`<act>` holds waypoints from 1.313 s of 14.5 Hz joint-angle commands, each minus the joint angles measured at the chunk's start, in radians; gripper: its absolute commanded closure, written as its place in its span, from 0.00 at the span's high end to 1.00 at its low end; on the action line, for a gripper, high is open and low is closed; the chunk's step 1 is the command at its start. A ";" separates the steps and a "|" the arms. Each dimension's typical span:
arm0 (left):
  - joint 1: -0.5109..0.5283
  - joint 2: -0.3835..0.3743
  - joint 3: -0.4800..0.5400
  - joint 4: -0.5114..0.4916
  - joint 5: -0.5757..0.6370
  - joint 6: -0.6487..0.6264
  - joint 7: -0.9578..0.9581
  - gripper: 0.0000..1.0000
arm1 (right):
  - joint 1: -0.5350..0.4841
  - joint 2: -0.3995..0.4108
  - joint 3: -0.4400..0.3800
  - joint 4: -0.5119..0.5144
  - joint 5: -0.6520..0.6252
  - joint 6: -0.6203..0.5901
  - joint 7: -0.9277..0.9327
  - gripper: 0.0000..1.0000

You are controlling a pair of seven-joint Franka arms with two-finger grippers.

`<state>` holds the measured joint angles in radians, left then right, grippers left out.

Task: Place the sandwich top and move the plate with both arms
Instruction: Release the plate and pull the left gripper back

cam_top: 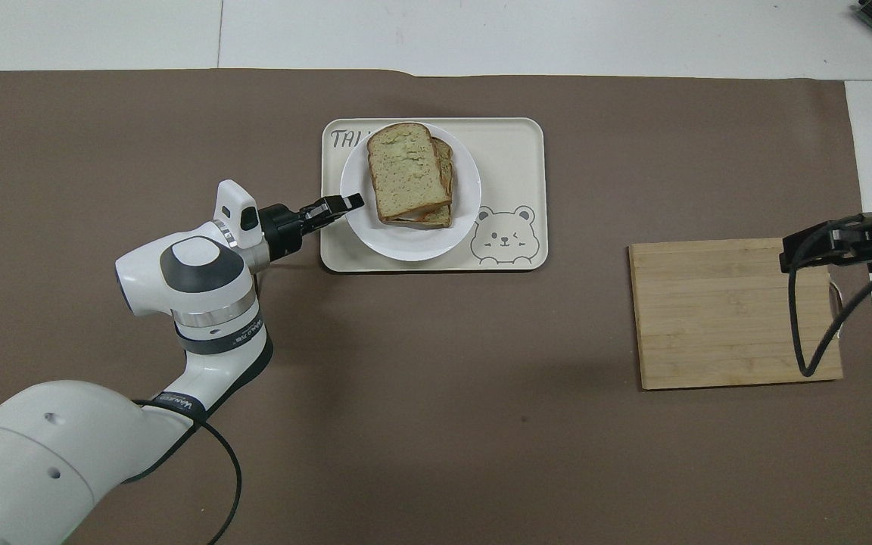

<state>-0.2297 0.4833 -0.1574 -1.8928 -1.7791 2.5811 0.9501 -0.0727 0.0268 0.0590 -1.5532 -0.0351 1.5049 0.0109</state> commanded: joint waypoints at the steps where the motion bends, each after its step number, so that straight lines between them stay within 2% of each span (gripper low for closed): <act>1: -0.014 0.006 0.004 0.021 0.004 0.031 -0.007 0.43 | -0.007 -0.005 0.008 -0.008 -0.008 0.011 0.012 1.00; 2: -0.013 0.006 0.004 0.023 0.026 0.031 -0.010 0.49 | -0.007 -0.005 0.008 -0.008 -0.008 0.011 0.012 1.00; 3: -0.014 0.000 0.005 0.029 0.058 0.037 -0.027 0.50 | -0.009 -0.005 0.008 -0.008 -0.008 0.011 0.012 1.00; 5: -0.002 -0.018 0.010 0.040 0.156 0.043 -0.089 0.64 | -0.009 -0.005 0.008 -0.008 -0.008 0.011 0.012 1.00; 6: -0.002 -0.037 0.016 0.037 0.184 0.047 -0.114 0.71 | -0.009 -0.005 0.008 -0.008 -0.008 0.011 0.012 1.00; 7: 0.001 -0.057 0.021 0.031 0.191 0.047 -0.117 0.71 | -0.009 -0.007 0.008 -0.008 -0.008 0.011 0.012 1.00; 10: 0.004 -0.120 0.058 0.026 0.239 0.063 -0.122 0.85 | -0.009 -0.005 0.008 -0.008 -0.008 0.011 0.012 1.00; 13: 0.004 -0.158 0.110 0.028 0.291 0.056 -0.132 0.85 | -0.009 -0.005 0.008 -0.008 -0.008 0.011 0.012 1.00; 19: 0.009 -0.193 0.212 0.052 0.630 -0.022 -0.292 0.85 | -0.009 -0.005 0.008 -0.008 -0.008 0.011 0.012 1.00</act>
<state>-0.2207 0.3116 0.0124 -1.8403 -1.2528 2.6105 0.7046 -0.0727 0.0268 0.0590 -1.5532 -0.0351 1.5049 0.0109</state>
